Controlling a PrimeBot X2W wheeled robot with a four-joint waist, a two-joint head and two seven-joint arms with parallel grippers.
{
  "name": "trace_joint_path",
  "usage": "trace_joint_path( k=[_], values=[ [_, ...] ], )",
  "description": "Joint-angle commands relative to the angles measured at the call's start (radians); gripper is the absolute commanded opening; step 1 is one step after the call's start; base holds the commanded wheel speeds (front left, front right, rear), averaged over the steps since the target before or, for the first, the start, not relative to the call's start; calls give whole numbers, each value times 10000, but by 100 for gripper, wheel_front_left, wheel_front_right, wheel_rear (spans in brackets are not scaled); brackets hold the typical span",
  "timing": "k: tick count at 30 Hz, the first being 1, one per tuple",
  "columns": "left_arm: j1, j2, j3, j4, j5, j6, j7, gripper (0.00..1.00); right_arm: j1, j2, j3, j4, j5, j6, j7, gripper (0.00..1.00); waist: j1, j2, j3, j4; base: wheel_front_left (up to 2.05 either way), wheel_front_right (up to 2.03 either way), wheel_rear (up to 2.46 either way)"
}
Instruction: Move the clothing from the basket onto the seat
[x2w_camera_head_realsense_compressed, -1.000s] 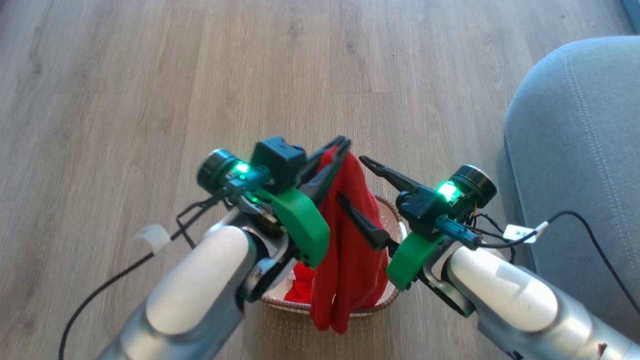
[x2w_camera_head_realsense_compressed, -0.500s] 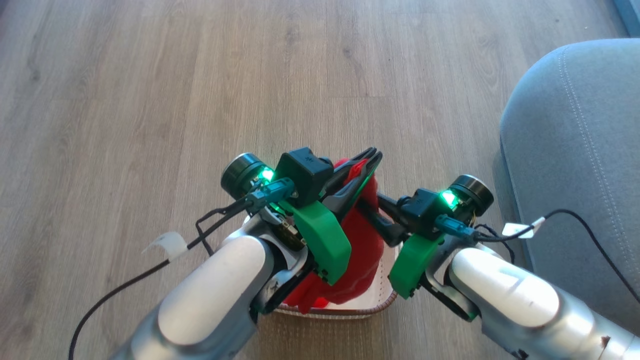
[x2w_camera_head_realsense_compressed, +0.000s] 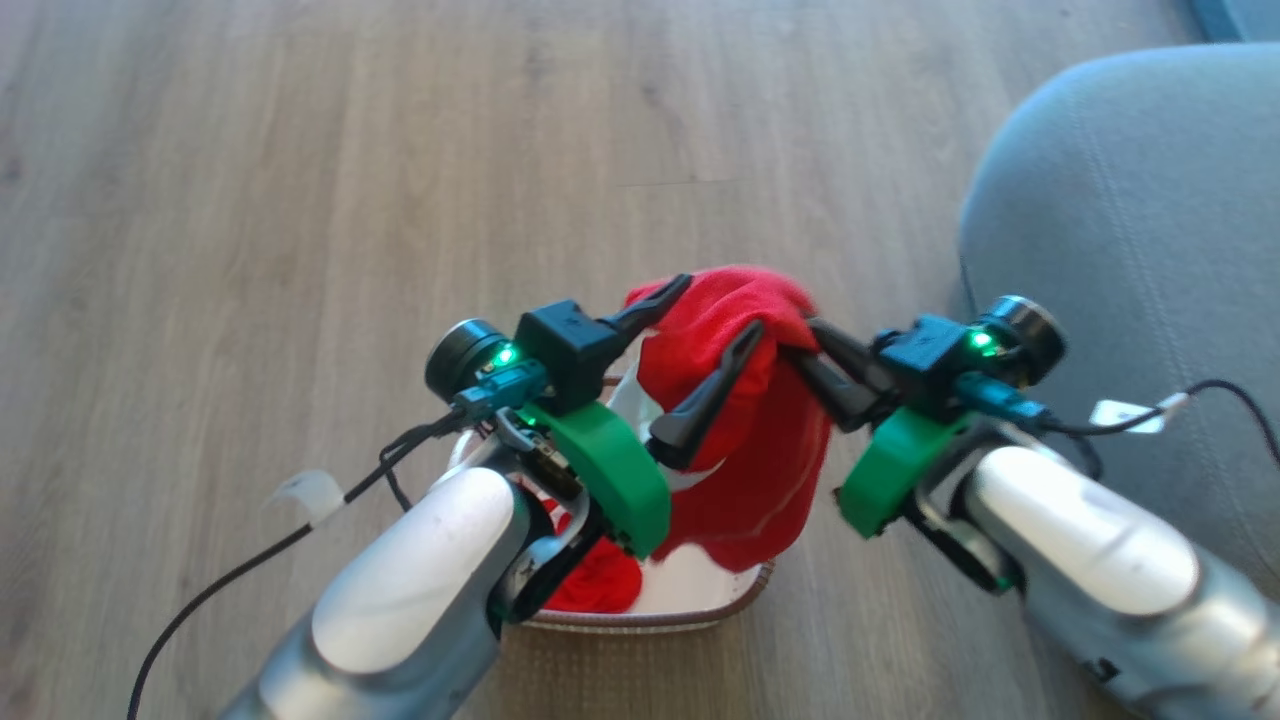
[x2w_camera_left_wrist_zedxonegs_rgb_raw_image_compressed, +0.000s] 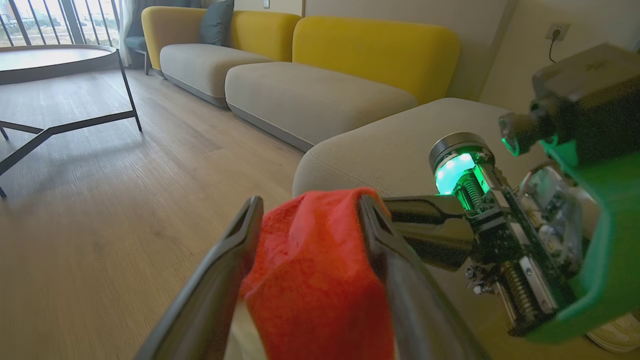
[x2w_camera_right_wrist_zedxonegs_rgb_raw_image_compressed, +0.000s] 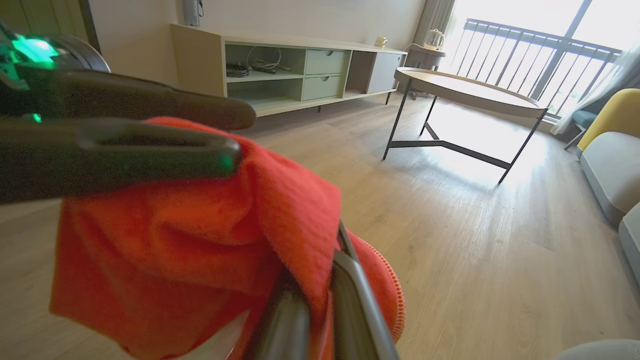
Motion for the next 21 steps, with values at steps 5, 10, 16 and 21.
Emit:
trace_joint_path(
  k=[5, 10, 16, 21],
  values=[
    [-166, 199, 376, 250, 51, -197, -714, 100, 377, -603, -885, -713, -141, 69, -107, 0, 0, -1, 96, -950, 0, 0, 0],
    [-78, 189, 237, 416, 70, -241, -941, 100, 730, -1012, -1577, -1135, -299, 69, -107, 0, 0, -1, 213, -1926, 0, 0, 0],
    [-31, 141, 59, 360, 102, -236, -981, 100, 1115, -1341, -2235, -1482, -412, 69, -107, 0, 0, -1, 325, -2973, 0, 0, 0],
    [-55, 78, -126, 248, 132, -224, -905, 100, 1545, -1575, -2849, -1743, -486, 69, -104, 0, 0, -1, 507, -3798, 0, 0, 0]
  ],
)
